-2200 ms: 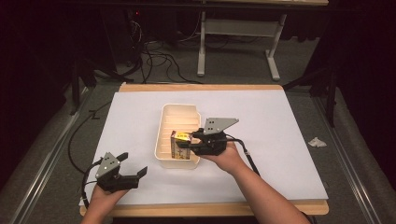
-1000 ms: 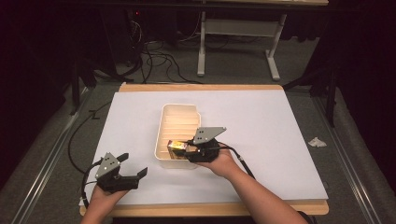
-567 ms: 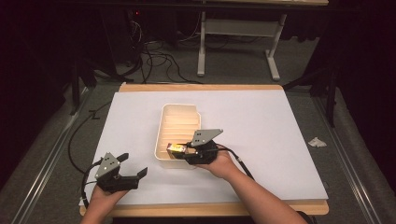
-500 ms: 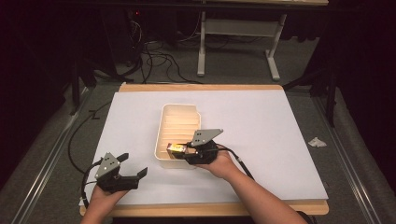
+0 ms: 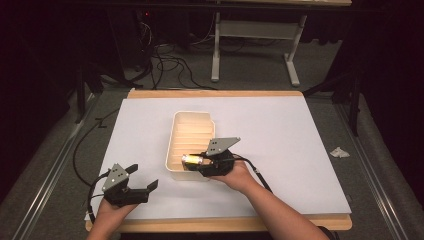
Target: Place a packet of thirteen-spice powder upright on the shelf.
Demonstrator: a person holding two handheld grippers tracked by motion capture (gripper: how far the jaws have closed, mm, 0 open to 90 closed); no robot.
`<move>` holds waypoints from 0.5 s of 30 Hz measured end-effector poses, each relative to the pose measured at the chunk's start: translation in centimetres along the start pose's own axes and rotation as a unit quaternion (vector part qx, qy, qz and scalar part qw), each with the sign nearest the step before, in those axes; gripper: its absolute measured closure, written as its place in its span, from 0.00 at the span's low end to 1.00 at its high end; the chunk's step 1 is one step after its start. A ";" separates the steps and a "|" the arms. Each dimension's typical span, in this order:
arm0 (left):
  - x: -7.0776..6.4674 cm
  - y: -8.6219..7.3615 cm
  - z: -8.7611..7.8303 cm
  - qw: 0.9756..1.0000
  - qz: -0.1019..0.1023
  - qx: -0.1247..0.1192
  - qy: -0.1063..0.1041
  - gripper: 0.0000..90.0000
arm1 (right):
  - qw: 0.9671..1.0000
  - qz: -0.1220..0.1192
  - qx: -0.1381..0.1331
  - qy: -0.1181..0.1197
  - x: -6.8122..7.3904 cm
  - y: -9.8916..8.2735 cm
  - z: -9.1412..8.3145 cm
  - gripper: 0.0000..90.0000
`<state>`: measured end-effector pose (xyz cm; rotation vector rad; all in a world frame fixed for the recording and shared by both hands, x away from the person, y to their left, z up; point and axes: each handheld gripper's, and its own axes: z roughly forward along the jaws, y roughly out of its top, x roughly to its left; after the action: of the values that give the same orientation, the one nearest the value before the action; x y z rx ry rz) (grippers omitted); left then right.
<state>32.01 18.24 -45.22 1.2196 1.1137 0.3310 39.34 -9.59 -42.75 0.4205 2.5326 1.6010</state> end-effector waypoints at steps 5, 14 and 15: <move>0.0 0.0 0.0 1.000 0.000 0.001 0.000 0.09 | 1.000 0.003 -0.004 -0.001 0.0 0.1 -0.1 0.71; 0.0 0.0 0.0 1.000 0.001 0.002 0.000 0.09 | 1.000 0.002 -0.004 0.000 -0.1 0.1 -0.2 0.70; 0.0 0.0 0.0 1.000 0.001 0.002 0.000 0.09 | 1.000 0.004 -0.005 -0.001 -0.1 0.1 -0.2 0.70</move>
<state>32.01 18.20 -45.26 1.2242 1.1140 0.3296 39.38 -9.72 -42.59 0.4310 2.5245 1.6137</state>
